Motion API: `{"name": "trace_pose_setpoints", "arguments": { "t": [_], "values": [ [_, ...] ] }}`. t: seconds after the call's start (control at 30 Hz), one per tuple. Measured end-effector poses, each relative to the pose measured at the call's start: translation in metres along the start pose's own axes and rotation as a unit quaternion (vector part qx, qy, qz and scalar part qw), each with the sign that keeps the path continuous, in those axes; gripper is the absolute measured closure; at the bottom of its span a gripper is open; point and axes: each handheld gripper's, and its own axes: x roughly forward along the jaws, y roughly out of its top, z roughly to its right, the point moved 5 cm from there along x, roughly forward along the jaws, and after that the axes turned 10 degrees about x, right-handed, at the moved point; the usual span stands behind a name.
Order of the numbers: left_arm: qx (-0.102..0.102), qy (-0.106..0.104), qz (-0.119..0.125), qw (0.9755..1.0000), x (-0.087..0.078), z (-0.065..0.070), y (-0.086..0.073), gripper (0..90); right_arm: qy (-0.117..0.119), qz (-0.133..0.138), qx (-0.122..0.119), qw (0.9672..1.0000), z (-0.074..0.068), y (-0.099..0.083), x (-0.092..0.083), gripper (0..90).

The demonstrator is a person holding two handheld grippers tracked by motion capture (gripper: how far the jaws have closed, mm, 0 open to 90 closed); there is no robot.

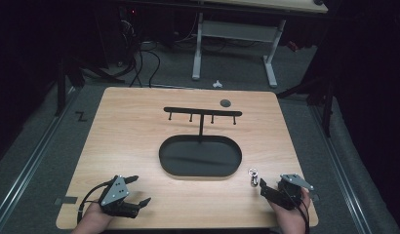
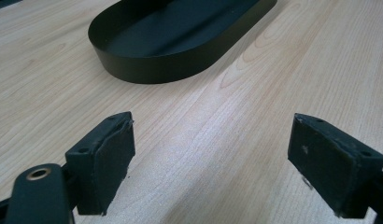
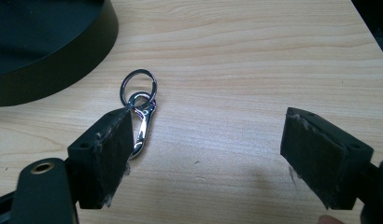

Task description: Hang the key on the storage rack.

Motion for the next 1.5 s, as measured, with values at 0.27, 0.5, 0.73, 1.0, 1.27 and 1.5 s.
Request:
{"name": "trace_pose_setpoints", "arguments": {
  "t": [0.27, 0.5, 0.73, 1.0, 1.27, 1.5],
  "values": [
    [0.001, 0.000, -0.001, 1.0000, 0.002, 0.000, 0.001, 15.3, 0.000, 0.001, 0.003, 1.0000, 0.002, -0.001, -0.002, 17.5],
    [0.002, 0.000, -0.001, 1.0000, 0.002, 0.000, 0.001, 15.3, 0.000, 0.004, 0.005, 1.0000, 0.003, 0.000, -0.004, 17.5],
    [0.002, -0.001, -0.002, 1.0000, 0.001, 0.000, 0.000, 15.3, 0.005, 0.006, -0.009, 0.9999, -0.002, 0.001, -0.003, 17.1],
    [0.001, -0.001, -0.001, 1.0000, 0.001, 0.000, 0.001, 15.3, 0.004, -0.005, -0.012, 0.9999, -0.005, 0.002, -0.004, 17.5],
    [0.003, -0.003, 0.000, 1.0000, 0.001, 0.000, 0.001, 15.3, 0.017, -0.019, -0.057, 0.9981, -0.026, 0.000, 0.000, 19.7],
    [0.005, -0.006, 0.001, 1.0000, 0.001, 0.001, 0.001, 15.3, 0.027, -0.036, -0.077, 0.9960, -0.044, -0.006, 0.005, 19.9]
  ]
}}
